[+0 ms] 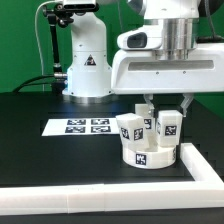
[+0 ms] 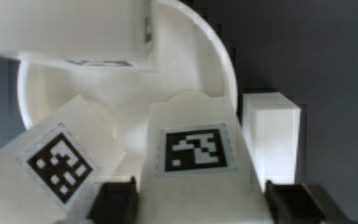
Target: Assemble stool
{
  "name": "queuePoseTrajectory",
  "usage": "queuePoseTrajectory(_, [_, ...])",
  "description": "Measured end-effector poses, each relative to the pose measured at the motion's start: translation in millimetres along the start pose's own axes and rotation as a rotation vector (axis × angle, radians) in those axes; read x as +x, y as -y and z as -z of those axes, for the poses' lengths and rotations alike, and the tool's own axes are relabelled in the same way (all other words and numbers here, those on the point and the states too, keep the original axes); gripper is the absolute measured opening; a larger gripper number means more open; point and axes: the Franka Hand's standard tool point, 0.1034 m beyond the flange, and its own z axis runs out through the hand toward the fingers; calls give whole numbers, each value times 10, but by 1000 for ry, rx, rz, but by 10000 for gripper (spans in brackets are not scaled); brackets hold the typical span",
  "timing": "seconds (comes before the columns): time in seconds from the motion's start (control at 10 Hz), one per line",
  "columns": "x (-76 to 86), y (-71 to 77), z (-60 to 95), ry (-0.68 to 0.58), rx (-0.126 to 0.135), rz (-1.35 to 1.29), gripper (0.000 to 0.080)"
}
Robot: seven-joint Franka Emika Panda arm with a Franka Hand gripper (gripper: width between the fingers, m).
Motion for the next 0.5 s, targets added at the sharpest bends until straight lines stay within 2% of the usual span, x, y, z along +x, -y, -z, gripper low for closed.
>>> queuePoseTrajectory(0.5, [-3, 9, 0, 1, 2, -306, 344])
